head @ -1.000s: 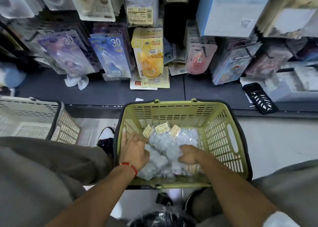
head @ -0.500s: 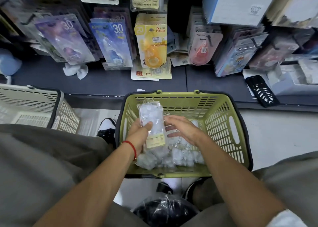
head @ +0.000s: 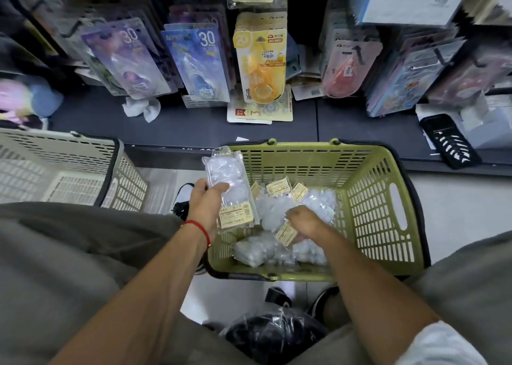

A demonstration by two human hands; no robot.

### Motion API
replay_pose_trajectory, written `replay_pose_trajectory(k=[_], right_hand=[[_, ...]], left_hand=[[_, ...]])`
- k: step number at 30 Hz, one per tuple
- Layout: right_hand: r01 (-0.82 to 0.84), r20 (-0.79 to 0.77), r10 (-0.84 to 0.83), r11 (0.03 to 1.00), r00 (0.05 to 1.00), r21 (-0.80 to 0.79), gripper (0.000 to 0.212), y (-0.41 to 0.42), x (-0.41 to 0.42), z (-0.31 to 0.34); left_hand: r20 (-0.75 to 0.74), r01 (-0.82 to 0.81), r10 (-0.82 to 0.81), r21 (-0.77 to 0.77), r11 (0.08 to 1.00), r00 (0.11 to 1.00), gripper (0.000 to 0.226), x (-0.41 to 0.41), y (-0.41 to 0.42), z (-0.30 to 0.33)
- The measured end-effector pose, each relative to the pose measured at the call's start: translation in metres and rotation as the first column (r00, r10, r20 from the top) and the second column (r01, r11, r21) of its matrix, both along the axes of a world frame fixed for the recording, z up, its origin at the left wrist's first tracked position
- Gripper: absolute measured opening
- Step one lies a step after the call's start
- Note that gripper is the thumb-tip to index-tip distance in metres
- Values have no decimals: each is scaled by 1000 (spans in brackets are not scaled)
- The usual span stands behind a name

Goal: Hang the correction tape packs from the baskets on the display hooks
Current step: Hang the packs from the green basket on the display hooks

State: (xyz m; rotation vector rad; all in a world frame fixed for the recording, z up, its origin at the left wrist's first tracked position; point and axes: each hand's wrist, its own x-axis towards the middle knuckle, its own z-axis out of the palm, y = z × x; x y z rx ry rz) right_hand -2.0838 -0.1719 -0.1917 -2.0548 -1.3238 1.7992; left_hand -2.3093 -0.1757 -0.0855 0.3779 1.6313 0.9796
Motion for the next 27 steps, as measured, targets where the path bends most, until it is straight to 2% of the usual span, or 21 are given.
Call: replay_pose_trajectory(k=[2,5,8,10,14,16,18,20,21,22,24,25,27], right_hand=[[247,-149,-258,965,954,-91,28,2,22,12],[395,-358,-431,903,829,-171,22,0,42,32],[383,-533,-389,915,751,-129,35,4,41,48],[336,-583,-324,937,745,-91,39,7,30,57],[95,-472,-15,985,881,147,29,11,-2,76],[32,-402,80,964,912,266,20,14,-13,80],[84,-339,28,947,940,312,25,17,-20,76],[114,-259,-34,947,965,301,27,15,-25,64],[25,-179,30,954,983,299,22,12,-25,55],[-165,-68,190,948,979,273,18,7,-26,42],[-544,65,540,831,839,116,50,-9,-34,18],[-618,63,615,785,786,43,59,-18,-40,7],[-598,-19,597,802,802,-5,50,-30,-49,-10]], left_hand=[[-46,-4,4,-7,1000,999,8,2,3,0],[-129,37,-36,0,999,991,7,12,1,0],[-215,111,-111,-13,994,970,11,25,-5,-6],[-194,119,-120,-17,993,974,8,34,-7,-7],[96,59,-57,-15,998,994,39,43,-8,-6],[67,96,-100,58,994,993,37,38,-7,-7],[23,95,-97,79,992,995,42,30,-6,-8],[18,63,-65,78,995,998,44,21,-3,-6],[8,48,-48,91,995,999,44,17,-1,-4],[-11,40,-39,105,994,999,44,14,0,-3],[-30,21,-17,125,992,999,41,9,2,1],[-21,7,-4,129,992,1000,38,7,2,2],[-1,-5,5,127,992,1000,33,5,1,3]])
